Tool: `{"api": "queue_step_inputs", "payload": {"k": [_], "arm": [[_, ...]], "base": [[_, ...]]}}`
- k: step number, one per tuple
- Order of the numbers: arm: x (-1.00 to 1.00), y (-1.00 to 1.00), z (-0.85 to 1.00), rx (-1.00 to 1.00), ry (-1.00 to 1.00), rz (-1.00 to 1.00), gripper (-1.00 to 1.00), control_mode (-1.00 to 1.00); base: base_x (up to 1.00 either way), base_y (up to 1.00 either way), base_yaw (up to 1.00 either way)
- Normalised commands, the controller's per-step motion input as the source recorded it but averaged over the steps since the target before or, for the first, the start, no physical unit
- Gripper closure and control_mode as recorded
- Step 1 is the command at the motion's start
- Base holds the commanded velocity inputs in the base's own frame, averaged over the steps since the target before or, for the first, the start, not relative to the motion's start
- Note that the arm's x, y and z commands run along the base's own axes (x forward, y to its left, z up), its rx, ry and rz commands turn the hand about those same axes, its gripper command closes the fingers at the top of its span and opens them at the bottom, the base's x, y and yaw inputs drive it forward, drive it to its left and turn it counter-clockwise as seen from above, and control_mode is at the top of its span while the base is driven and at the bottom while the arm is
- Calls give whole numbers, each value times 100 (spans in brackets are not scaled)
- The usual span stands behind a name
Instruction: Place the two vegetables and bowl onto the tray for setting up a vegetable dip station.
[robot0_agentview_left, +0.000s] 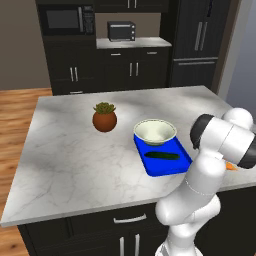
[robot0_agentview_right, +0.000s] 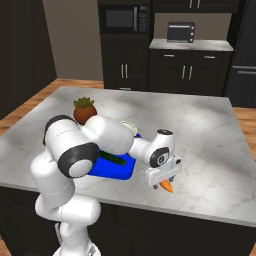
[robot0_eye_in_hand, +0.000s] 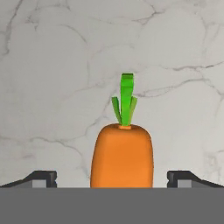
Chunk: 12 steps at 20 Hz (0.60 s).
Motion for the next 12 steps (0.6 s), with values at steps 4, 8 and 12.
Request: {"api": "queue_step_inputs", "payload": {"k": [4, 8, 12], "arm": [[0, -2, -28, 3, 0, 0, -100, -100], [0, -1, -19, 1, 0, 0, 100, -100], [0, 0, -2, 0, 0, 0, 100, -100]], "base": [[0, 0, 0], [0, 0, 0], [0, 0, 0]]}}
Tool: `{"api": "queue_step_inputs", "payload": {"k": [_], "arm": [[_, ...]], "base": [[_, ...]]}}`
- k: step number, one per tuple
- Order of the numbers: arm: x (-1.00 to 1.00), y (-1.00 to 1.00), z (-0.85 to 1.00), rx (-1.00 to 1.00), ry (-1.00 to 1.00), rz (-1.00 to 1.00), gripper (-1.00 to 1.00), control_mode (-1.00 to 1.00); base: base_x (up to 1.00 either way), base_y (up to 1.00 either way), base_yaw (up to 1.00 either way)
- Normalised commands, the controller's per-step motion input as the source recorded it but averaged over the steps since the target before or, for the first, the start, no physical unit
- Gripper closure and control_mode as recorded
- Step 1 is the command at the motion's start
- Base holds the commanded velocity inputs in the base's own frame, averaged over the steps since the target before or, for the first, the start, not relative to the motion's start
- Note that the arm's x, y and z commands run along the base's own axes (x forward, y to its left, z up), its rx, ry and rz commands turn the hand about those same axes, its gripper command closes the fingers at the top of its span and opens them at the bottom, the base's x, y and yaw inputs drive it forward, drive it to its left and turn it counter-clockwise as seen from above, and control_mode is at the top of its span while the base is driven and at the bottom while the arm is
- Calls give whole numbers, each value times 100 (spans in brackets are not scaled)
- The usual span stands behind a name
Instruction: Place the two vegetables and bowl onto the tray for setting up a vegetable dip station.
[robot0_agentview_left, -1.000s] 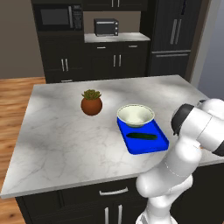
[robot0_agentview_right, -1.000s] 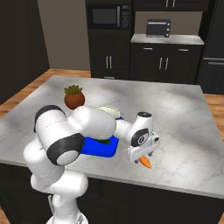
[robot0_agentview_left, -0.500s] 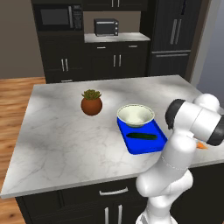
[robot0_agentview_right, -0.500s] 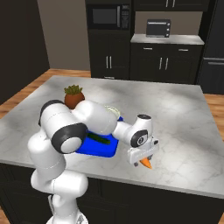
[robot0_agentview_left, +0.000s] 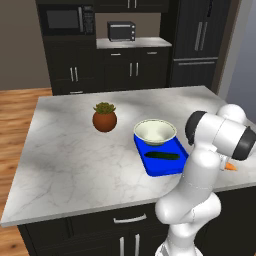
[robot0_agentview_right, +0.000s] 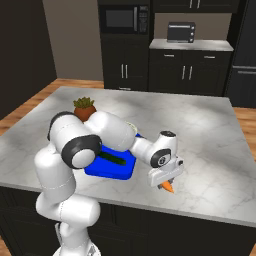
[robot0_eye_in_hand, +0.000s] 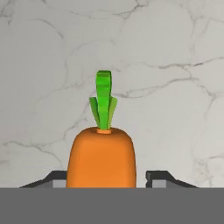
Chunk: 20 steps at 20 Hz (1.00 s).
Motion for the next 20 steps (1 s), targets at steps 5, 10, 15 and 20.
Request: {"api": "queue_step_inputs", "payload": {"k": [5, 10, 15, 20], "arm": [[0, 0, 0, 0, 0, 0, 100, -100], [0, 0, 16, 0, -1, 0, 100, -100], [0, 4, 30, 0, -2, 0, 100, -100], [-6, 19, 25, 0, 0, 0, 100, -100]], "base": [[0, 0, 0], [0, 0, 0], [0, 0, 0], [0, 0, 0]]}}
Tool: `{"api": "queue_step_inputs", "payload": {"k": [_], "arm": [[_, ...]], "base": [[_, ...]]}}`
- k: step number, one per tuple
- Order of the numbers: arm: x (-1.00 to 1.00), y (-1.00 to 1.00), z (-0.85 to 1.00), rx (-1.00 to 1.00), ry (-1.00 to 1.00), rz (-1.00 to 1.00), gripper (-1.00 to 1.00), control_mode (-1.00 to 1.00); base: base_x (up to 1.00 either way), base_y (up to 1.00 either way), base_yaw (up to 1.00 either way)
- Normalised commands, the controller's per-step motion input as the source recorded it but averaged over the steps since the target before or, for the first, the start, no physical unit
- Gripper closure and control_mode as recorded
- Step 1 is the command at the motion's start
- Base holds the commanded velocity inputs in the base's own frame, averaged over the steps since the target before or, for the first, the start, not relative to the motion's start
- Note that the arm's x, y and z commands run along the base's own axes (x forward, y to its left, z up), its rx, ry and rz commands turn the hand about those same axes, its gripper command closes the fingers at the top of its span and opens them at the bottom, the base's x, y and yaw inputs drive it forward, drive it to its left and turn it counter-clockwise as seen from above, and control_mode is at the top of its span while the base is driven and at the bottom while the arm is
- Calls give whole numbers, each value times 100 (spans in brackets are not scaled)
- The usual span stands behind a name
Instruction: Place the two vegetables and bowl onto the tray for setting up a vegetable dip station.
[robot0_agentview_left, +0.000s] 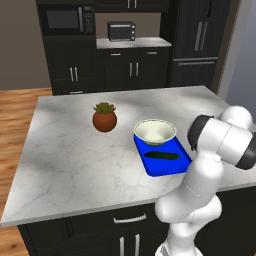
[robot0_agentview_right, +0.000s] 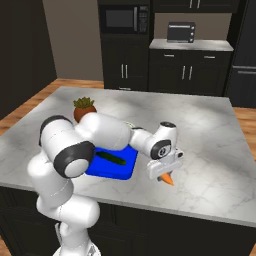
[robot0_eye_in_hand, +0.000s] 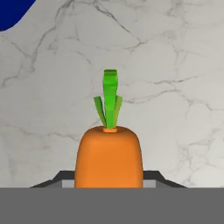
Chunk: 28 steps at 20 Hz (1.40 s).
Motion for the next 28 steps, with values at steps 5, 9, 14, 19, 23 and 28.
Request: {"api": "queue_step_inputs", "payload": {"k": [5, 9, 14, 19, 23, 28], "arm": [[-12, 24, 22, 0, 0, 0, 100, -100], [-5, 35, 27, 0, 0, 2, 100, -100], [0, 45, 16, 0, 0, 4, 100, -100], [-1, 55, 11, 0, 0, 8, 100, -100], [0, 56, 6, 0, 0, 11, 100, -100], [0, 52, 2, 0, 0, 12, 100, -100]], "base": [[0, 0, 0], [0, 0, 0], [0, 0, 0], [0, 0, 0], [0, 0, 0], [0, 0, 0]]}}
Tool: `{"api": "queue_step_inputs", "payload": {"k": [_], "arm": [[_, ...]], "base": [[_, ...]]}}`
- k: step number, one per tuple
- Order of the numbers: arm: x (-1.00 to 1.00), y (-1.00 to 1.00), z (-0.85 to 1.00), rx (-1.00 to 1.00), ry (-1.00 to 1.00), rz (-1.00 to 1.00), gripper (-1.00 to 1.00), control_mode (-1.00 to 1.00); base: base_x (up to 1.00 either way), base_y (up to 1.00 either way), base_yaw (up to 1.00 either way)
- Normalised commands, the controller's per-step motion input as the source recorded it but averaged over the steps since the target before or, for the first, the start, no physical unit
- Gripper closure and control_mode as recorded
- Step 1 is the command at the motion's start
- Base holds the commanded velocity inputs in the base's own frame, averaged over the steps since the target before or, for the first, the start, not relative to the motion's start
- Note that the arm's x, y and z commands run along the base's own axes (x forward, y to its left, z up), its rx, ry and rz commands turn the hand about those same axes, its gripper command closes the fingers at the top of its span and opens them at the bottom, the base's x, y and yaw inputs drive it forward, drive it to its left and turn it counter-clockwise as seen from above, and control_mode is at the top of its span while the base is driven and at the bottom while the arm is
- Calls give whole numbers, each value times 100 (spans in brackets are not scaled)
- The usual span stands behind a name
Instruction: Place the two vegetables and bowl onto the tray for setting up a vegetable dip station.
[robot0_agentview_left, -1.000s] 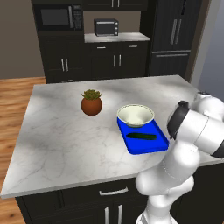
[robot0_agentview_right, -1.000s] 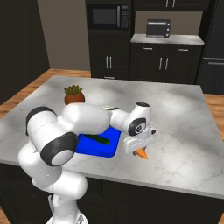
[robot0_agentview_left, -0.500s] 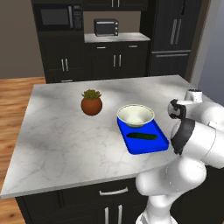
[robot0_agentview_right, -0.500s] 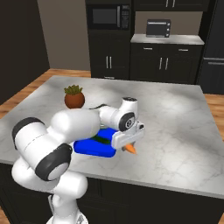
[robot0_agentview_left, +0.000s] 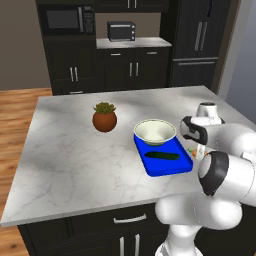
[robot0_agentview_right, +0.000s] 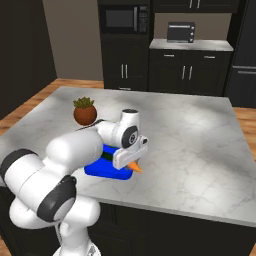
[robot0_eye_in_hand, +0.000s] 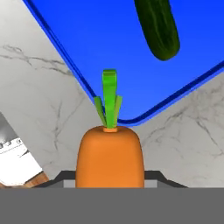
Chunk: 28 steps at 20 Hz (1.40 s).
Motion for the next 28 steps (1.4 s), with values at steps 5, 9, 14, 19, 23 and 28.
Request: {"api": "queue_step_inputs", "payload": {"k": [5, 9, 14, 19, 23, 28], "arm": [[0, 55, 0, 0, 0, 11, 100, -100], [-3, 41, 0, 0, 0, 12, 100, -100], [0, 33, 0, 0, 0, 13, 100, -100], [0, 34, 0, 0, -1, 10, 100, -100], [0, 32, -1, 0, -2, 9, 100, -100], [4, 16, -10, 0, -11, 4, 100, -100]], "base": [[0, 0, 0], [0, 0, 0], [0, 0, 0], [0, 0, 0], [0, 0, 0], [0, 0, 0]]}}
